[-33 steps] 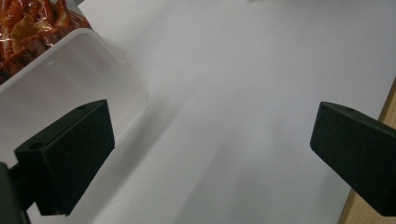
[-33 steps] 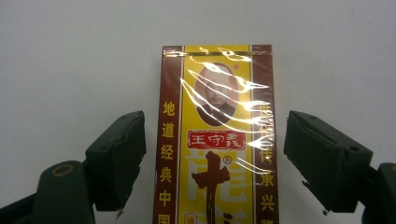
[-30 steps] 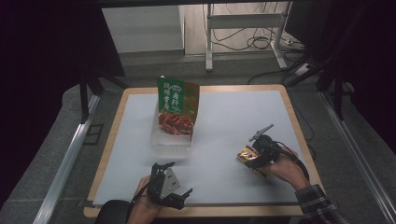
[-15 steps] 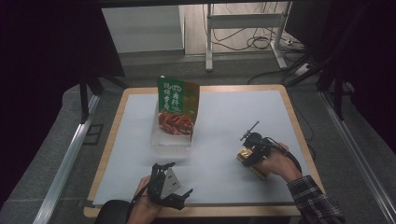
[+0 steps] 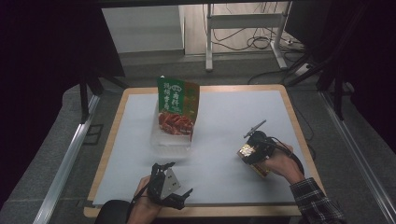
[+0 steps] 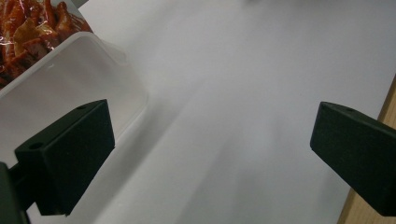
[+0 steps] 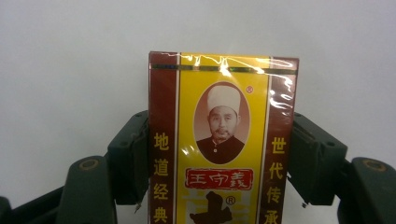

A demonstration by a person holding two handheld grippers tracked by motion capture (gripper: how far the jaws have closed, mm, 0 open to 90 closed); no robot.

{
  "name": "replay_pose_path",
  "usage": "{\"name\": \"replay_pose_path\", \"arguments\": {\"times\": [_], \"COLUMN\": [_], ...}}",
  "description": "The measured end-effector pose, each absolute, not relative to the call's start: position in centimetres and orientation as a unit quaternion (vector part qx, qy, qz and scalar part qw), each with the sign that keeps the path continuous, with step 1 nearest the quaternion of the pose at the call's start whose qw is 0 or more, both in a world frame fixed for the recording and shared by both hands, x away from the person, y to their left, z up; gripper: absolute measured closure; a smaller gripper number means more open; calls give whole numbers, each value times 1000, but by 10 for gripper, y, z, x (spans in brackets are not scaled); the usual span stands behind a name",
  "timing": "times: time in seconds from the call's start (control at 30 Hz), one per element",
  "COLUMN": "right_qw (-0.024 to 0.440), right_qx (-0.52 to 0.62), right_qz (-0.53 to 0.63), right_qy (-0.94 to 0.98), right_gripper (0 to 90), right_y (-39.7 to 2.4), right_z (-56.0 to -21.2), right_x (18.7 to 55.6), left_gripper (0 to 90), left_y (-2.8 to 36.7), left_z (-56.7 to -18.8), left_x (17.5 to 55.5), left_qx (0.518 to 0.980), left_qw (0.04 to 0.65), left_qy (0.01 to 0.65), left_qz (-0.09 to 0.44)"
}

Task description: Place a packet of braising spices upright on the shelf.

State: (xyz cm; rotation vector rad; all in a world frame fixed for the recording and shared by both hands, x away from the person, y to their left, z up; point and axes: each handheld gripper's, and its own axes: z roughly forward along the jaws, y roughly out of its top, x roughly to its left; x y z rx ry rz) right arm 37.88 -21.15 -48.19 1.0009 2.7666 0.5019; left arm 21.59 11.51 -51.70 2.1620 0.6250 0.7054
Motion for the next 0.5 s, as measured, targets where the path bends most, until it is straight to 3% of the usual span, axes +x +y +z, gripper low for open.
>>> {"name": "replay_pose_path", "arguments": {"times": [0.5], "right_qw": [115], "right_qx": [343], "right_qz": [287], "right_qy": [887], "right_gripper": [319], "right_y": [-227], "right_z": [-466], "right_x": [371], "left_gripper": [0], "left_y": [117], "left_z": [-517], "left_x": [218], "left_qx": [846], "left_qw": [382], "left_qy": [254], "left_qz": [270]}}
